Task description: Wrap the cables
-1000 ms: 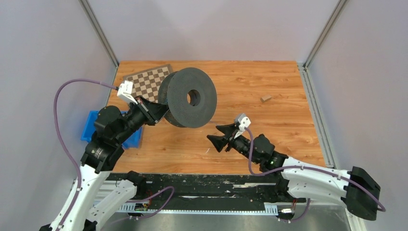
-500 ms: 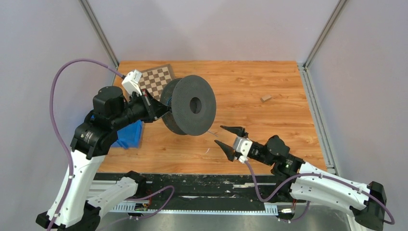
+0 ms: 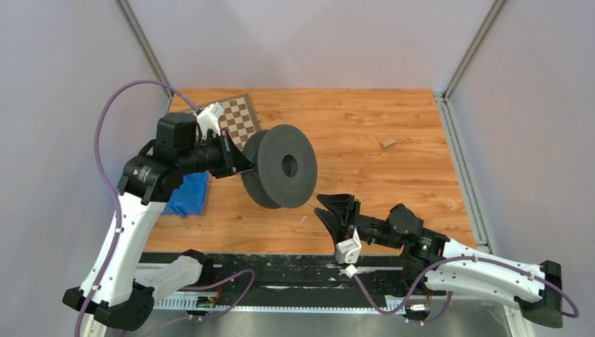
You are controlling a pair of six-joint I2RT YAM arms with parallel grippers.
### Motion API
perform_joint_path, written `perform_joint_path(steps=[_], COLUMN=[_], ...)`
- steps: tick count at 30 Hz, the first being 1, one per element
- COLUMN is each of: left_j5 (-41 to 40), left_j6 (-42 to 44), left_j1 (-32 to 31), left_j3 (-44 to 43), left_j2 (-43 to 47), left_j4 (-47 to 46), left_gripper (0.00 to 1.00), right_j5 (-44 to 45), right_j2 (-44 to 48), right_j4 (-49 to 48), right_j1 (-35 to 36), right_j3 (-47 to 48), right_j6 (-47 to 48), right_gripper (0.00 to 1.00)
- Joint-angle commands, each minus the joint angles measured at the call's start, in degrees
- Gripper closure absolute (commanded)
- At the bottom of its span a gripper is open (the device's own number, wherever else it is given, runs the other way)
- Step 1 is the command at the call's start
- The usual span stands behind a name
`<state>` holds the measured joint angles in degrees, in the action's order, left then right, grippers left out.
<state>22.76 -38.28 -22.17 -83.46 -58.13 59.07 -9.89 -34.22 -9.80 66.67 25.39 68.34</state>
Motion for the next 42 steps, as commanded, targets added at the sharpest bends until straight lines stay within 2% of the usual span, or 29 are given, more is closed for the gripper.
perform_joint_path(steps=[1, 6, 13, 17, 23, 26, 29, 32, 38, 42], left_j5=[5.6, 8.6, 8.4, 8.3, 11.9, 16.6, 20.8, 23.8, 31.5, 34.6], left_j6=[0.8, 2.6, 7.2, 8.0, 10.5, 13.0, 14.6, 15.1, 12.2, 10.7], left_j1=[2.1, 3.4, 3.6, 3.7, 3.9, 4.0, 4.0, 4.0, 4.0, 4.1], left_j3=[-2.5, -4.8, -7.5, -7.9, -5.9, -1.1, 1.7, 4.2, 8.7, 10.3], left_j2=[-0.4, -2.4, -4.2, -3.5, -0.7, 2.3, 4.2, 5.7, 7.8, 9.4], left_j4=[-2.7, -0.8, 3.8, 3.9, 0.1, -7.4, -12.6, -19.0, -30.0, -34.7], left_gripper=[1.0, 1.0, 1.0, 1.0, 1.0, 1.0, 1.0, 1.0, 1.0, 1.0], right_j5=[7.3, 19.2, 23.1, 23.5, 22.9, 24.6, 33.2, 44.5, 37.3, 23.9], right_j2=[-2.2, -6.9, -7.9, -7.3, -2.4, 2.1, 5.9, 7.7, 8.6, 6.4], right_j4=[7.0, 8.5, 21.3, 24.1, 23.5, 13.9, 4.0, 3.6, 8.6, 15.5], right_j1=[3.2, 8.5, 10.1, 10.3, 10.1, 10.0, 9.9, 8.8, 2.4, -8.4], right_j3=[2.4, 2.6, 9.9, 11.3, 15.1, 12.2, 8.9, 9.2, 10.9, 14.5], right_j6=[8.8, 14.6, 19.6, 14.0, -16.5, -29.2, -44.1, -57.5, -69.3, -76.7], right_gripper=[0.51, 0.51, 0.5, 0.5, 0.52, 0.48, 0.47, 0.47, 0.45, 0.44])
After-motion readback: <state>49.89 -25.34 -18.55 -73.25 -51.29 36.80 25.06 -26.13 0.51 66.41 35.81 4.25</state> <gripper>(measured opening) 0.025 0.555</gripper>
